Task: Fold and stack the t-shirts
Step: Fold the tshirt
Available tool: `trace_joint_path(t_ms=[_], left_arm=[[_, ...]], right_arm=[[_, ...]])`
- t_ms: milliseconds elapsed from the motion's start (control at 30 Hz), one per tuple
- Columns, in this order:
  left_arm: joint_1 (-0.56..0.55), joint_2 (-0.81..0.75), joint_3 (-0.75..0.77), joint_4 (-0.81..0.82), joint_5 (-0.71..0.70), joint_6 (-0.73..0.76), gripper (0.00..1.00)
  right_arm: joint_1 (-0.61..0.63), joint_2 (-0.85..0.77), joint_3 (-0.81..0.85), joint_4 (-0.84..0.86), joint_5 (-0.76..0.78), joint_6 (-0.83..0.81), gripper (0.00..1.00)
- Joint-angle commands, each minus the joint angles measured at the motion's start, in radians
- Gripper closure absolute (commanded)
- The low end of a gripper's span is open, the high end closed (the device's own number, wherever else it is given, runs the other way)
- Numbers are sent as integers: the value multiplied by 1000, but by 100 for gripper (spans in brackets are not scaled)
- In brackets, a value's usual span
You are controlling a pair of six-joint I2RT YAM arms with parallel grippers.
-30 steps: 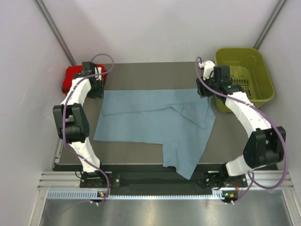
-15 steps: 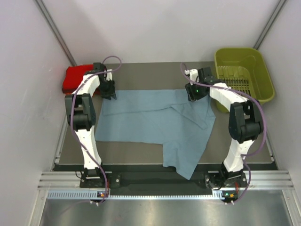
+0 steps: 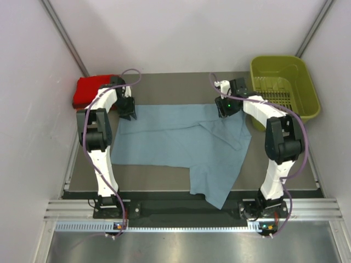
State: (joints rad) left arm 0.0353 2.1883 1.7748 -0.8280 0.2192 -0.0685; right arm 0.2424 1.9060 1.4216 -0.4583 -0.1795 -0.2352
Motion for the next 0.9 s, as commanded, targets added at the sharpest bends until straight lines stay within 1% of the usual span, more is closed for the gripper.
trace_joint_path(t_ms=[0, 167, 300, 600, 767, 800, 867], left_arm=[[3, -36, -5, -26, -7, -16, 58], [5, -39, -6, -19, -15, -24, 58], [5, -42, -12, -17, -29, -24, 58], [5, -44, -14, -16, -41, -24, 58], [3, -50, -21, -13, -46, -24, 58], [5, -55, -26, -13, -46, -24, 58], [5, -59, -29, -13, -52, -20, 58]], right_arm=[[12, 14, 14, 7, -17, -10, 51], [18, 41, 23, -5, -26, -15, 55], [23, 54, 28, -19, -31, -16, 62], [34, 71, 27, -17, -38, -15, 63], [37, 90, 31, -16, -43, -18, 69], [35, 91, 33, -14, -47, -19, 74], [35, 96, 42, -17, -55, -19, 78]])
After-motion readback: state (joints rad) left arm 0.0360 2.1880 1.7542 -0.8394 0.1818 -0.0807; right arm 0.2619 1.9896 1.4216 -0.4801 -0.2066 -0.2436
